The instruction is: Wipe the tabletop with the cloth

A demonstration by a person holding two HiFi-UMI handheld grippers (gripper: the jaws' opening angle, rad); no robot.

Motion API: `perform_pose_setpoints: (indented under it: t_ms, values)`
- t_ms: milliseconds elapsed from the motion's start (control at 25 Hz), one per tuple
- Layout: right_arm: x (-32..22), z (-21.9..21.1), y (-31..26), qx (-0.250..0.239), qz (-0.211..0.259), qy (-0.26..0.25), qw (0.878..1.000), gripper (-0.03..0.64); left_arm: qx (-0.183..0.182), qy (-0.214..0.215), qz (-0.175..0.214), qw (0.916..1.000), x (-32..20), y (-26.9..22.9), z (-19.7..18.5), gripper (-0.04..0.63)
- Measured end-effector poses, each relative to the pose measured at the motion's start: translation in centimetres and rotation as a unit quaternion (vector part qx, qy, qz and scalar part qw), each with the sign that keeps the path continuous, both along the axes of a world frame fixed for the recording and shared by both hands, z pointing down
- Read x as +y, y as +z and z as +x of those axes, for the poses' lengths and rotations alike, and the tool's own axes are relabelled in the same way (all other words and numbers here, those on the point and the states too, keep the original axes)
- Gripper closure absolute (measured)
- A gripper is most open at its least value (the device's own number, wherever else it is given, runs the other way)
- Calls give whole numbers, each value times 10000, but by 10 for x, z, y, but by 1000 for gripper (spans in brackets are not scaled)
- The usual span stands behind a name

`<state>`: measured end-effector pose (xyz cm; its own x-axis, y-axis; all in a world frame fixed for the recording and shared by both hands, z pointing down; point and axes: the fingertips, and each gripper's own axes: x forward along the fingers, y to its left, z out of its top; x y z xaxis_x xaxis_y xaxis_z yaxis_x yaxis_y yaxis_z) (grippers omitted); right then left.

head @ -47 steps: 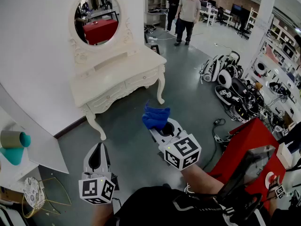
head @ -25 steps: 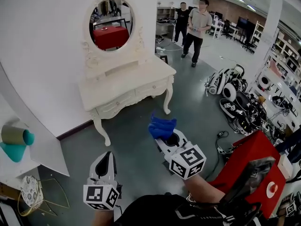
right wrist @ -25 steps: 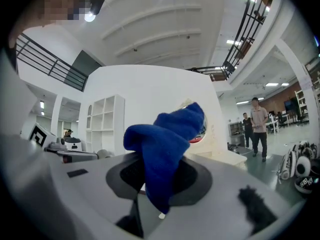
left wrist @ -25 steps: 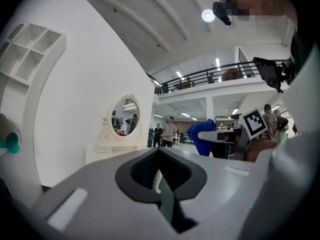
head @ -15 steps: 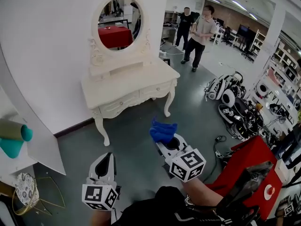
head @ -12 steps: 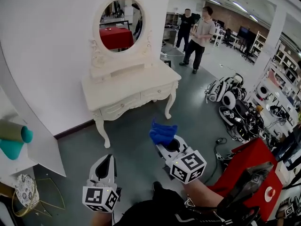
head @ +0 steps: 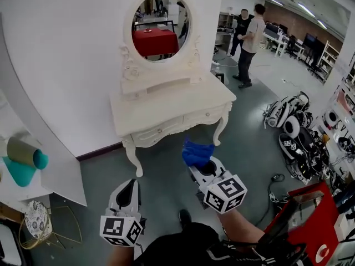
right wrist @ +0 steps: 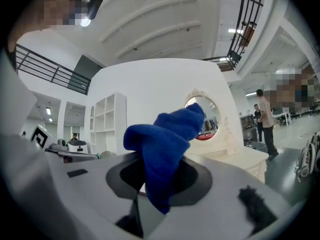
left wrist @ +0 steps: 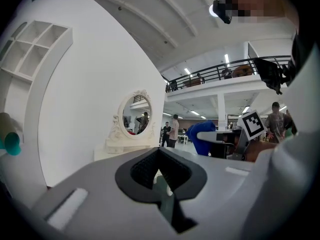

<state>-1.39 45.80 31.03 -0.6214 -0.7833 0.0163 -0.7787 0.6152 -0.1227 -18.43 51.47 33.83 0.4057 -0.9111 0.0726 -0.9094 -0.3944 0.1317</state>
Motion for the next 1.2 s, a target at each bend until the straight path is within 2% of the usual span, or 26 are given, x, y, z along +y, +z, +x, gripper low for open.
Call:
perform_pose_setpoints:
  t_ms: [360, 600, 840, 1040, 1200]
  values:
    - [-99, 16, 0, 39, 13, -463, 9989, 505, -73, -229, -67, 9997, -101, -2, 29, 586]
    - [-150, 28, 2, 44, 5, -723, 9974, 505, -79, -386, -34, 9992, -147, -9, 44, 586]
    - [-185, 23, 7, 45, -92, -957, 9954, 505, -85, -567, -144, 9983, -176, -8, 46, 586]
    - [-210, 15, 14, 66, -116, -933, 9955, 505, -361, -532, -116, 9979, -201, 0, 44, 586]
    - [-235, 0, 14, 119, -116, -887, 9959, 505, -239, -445, -87, 9987, -228, 0, 30, 586]
